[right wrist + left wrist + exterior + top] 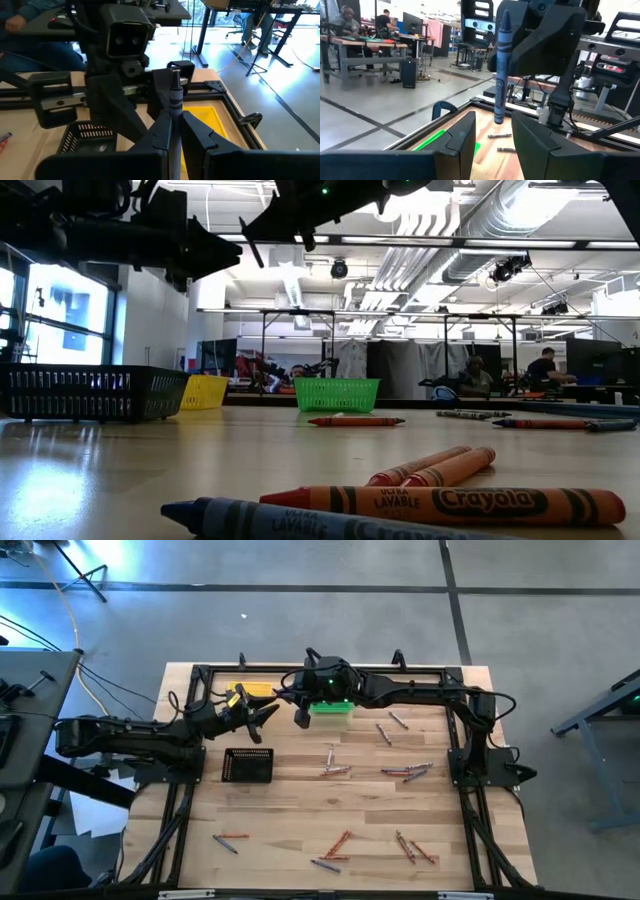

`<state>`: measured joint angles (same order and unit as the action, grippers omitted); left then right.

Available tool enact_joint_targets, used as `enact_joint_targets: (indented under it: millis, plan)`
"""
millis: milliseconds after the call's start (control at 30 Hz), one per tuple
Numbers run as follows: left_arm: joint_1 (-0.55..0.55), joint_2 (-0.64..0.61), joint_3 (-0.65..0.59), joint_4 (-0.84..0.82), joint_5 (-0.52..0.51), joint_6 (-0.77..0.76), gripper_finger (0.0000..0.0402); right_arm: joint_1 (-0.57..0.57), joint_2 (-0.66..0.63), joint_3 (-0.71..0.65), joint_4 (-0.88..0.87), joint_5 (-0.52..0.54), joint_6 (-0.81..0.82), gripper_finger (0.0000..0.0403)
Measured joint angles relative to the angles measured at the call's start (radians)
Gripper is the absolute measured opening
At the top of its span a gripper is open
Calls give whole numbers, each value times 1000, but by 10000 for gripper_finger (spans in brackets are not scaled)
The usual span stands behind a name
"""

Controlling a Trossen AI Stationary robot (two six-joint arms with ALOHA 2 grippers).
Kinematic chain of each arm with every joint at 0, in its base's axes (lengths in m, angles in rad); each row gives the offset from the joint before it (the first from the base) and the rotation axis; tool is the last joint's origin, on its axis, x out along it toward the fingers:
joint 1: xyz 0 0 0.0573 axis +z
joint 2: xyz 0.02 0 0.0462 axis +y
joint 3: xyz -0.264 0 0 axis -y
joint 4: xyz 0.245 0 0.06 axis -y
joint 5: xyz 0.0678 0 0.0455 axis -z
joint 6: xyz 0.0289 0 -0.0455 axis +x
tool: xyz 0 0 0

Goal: Sort crayons
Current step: Put the blue crayon into the yellow bin

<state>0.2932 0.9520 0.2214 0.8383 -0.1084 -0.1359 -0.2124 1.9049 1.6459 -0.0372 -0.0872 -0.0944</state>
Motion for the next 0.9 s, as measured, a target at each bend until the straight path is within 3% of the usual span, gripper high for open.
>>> enact_joint_targets:
  millis: [400,900]
  plan:
    - [-46,5,0,38,0,86,117,41,0,0,19,-37,-11,16]
    - [-65,5,16,45,36,82,117,55,0,0,46,-38,-18,16]
